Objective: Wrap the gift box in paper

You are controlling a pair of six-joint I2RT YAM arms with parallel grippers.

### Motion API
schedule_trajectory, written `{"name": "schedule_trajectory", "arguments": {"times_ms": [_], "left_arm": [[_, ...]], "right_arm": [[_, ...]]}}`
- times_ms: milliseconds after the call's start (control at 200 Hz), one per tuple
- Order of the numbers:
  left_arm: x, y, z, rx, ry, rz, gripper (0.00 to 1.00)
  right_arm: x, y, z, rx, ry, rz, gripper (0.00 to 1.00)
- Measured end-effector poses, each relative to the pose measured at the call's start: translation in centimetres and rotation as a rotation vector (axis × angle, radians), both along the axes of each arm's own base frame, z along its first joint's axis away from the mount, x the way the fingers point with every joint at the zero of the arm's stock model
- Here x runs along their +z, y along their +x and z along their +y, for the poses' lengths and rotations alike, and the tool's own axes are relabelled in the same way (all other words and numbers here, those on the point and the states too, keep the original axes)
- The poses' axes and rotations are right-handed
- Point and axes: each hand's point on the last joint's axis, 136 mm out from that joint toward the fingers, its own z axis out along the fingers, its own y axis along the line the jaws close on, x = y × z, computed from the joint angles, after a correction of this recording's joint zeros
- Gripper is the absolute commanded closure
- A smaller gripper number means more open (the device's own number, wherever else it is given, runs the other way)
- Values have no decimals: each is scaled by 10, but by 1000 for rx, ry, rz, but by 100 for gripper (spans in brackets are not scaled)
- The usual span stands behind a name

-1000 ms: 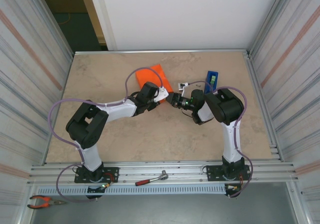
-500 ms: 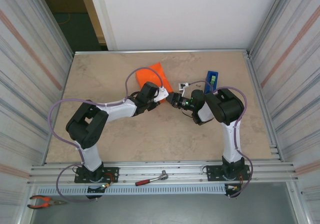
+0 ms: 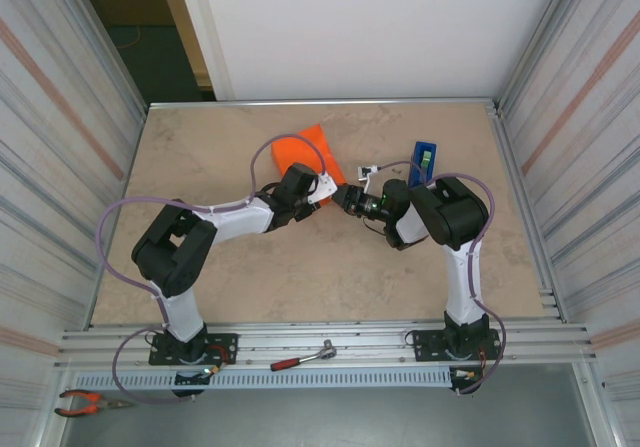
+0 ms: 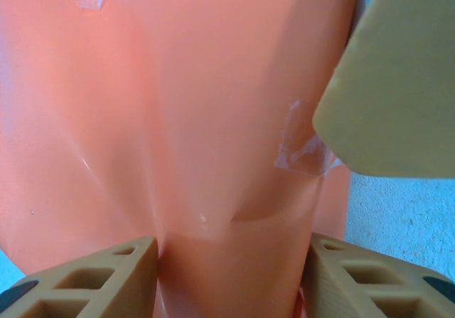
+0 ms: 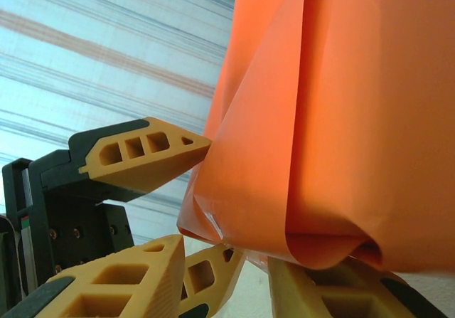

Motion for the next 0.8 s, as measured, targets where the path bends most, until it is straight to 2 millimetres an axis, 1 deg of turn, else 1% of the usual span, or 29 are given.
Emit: {"name": "schedule_trajectory", "arguments": {"times_ms": [481,802], "left_arm": [[0,0,0,0,2,2,47],[0,0,0,0,3,3,48]], "right_arm": [[1,0,0,-5,1,-1,62],[-2,1,-2,-30,0,11,62]]}}
